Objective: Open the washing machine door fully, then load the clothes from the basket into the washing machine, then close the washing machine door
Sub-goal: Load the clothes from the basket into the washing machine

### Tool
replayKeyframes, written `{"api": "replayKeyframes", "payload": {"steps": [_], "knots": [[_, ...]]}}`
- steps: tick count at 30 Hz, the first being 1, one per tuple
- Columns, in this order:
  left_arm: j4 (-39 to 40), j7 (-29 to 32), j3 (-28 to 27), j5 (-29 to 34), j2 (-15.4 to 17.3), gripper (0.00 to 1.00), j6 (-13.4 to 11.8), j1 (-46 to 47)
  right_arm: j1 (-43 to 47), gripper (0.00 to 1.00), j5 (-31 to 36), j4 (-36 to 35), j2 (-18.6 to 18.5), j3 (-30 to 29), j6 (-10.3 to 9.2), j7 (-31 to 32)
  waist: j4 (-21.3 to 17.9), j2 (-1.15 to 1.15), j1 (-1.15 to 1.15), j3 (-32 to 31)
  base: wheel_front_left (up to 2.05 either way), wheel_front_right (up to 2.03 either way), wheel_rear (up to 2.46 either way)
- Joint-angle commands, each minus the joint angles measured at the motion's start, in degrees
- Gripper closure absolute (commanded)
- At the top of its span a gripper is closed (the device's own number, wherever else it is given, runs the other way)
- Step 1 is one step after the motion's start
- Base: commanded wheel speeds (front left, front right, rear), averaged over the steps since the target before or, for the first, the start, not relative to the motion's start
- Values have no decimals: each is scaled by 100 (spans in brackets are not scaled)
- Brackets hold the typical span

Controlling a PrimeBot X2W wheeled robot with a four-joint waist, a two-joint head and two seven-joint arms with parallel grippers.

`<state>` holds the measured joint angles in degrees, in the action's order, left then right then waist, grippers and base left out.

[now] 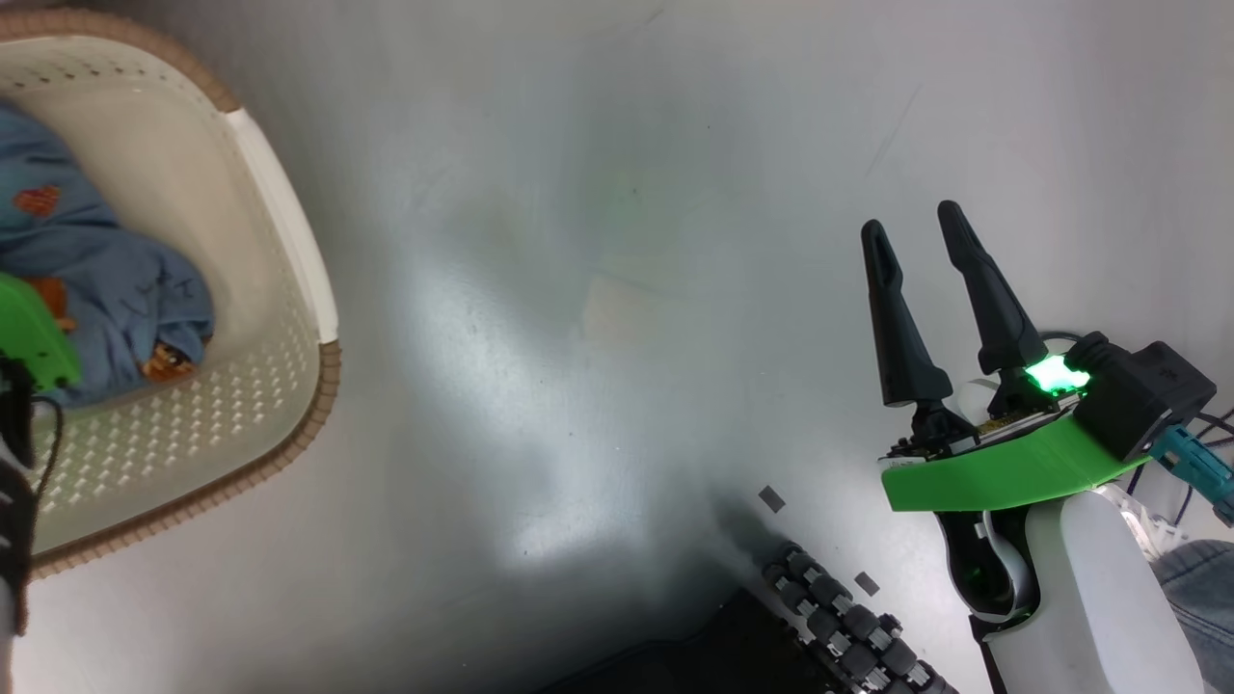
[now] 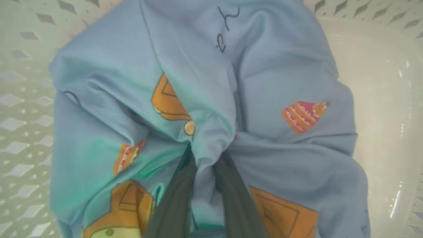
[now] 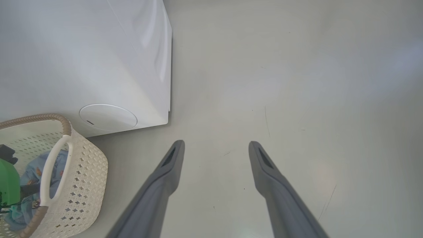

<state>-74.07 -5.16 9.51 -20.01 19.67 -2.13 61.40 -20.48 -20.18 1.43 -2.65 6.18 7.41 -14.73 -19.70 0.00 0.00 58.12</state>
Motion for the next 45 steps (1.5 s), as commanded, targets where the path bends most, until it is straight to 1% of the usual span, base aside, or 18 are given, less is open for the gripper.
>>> {"api": "replayKeyframes", "payload": {"steps": [1, 2, 9, 13, 23, 26, 34, 45], "knots": [[16, -76, -53, -63, 145, 91, 30, -132, 220, 0, 57, -101, -22, 47, 8, -27, 44, 0, 0, -15, 0, 0, 0], [15, -114, -48, -74, 117, 100, 41, -141, 210, 0, 64, -94, -22, 40, 8, -27, 73, 0, 0, -34, 0, 0, 0], [14, -496, -99, -223, -16, 100, 156, -350, 133, 0, 92, -26, -22, -3, 8, -27, 263, 0, 0, -307, 0, 0, 0], [14, -692, -138, -323, -130, 100, 267, -510, 128, 0, 129, 13, -22, -45, 8, -27, 405, 0, 0, -517, 0, 0, 0], [105, -944, -162, -455, -428, 100, 467, -903, 188, 0, 262, 87, -22, -174, 8, -27, 717, 0, 0, -1074, 0, 0, 0], [275, -977, -197, -506, -585, 100, 532, -1156, 271, 0, 332, 135, -22, -247, 8, -27, 850, 0, 0, -1372, 0, 0, 0], [1138, -982, -360, -462, -816, 100, 554, -1900, 472, 0, 467, 205, -22, -321, 8, -27, 1081, 0, 0, -2028, 0, 0, 0], [2035, -983, -690, -335, -1179, 100, 610, -3035, 914, 0, 680, 350, -22, -415, 8, -27, 1364, 0, 0, -3096, 0, 0, 0]]}}
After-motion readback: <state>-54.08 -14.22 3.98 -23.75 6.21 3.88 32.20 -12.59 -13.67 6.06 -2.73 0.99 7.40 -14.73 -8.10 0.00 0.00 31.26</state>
